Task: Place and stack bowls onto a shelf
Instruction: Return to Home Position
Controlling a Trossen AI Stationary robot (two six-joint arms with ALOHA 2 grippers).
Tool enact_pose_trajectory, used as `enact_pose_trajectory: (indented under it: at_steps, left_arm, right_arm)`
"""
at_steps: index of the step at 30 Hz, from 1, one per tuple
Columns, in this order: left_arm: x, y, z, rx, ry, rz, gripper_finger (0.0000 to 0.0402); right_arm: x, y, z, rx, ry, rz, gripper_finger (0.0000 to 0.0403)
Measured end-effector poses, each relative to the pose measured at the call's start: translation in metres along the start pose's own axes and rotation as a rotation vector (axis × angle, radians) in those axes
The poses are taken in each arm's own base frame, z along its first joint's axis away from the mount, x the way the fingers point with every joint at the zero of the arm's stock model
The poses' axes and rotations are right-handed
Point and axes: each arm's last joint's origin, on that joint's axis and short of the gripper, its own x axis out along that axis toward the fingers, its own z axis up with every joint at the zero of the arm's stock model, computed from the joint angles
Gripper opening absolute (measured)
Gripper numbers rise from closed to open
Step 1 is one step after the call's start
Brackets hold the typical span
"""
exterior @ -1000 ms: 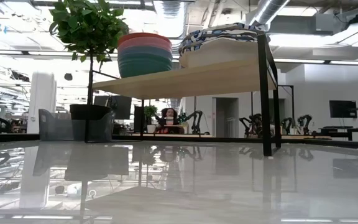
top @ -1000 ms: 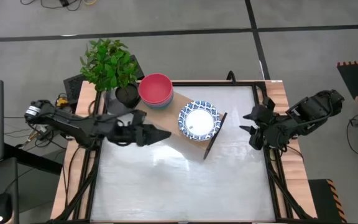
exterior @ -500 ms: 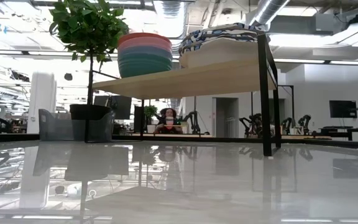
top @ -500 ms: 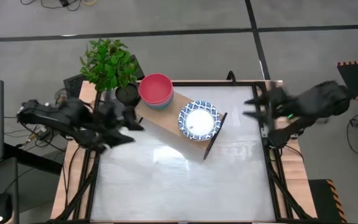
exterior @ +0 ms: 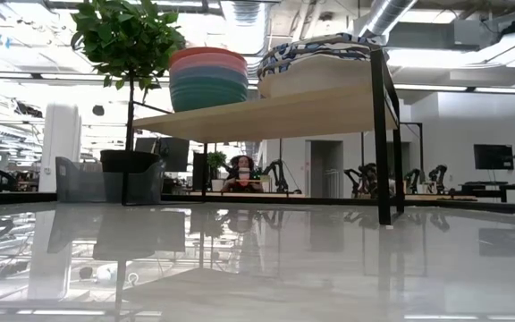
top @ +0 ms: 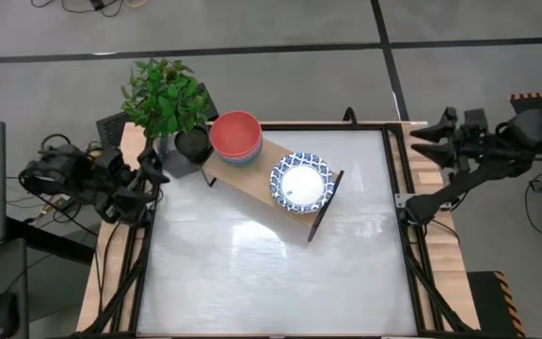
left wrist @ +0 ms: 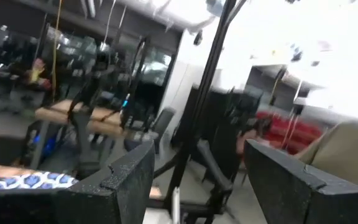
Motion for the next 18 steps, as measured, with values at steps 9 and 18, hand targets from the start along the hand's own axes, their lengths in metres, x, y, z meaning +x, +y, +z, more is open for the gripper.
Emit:
enact_pose_trajectory:
  at_steps: [9, 18]
  left_arm:
    - [-0.039, 0.029, -0.089, -0.150, -0.163, -0.092, 0.0234]
    - [-0.058, 0.049, -0.151, -0.197, -0.245, -0.132, 0.0234]
  right_arm:
    - [0.003, -0.023, -0.093, 0.148, -0.154, 0.054, 0.0210]
    - [0.012, -0.034, -0.154, 0.225, -0.173, 0.023, 0.0210]
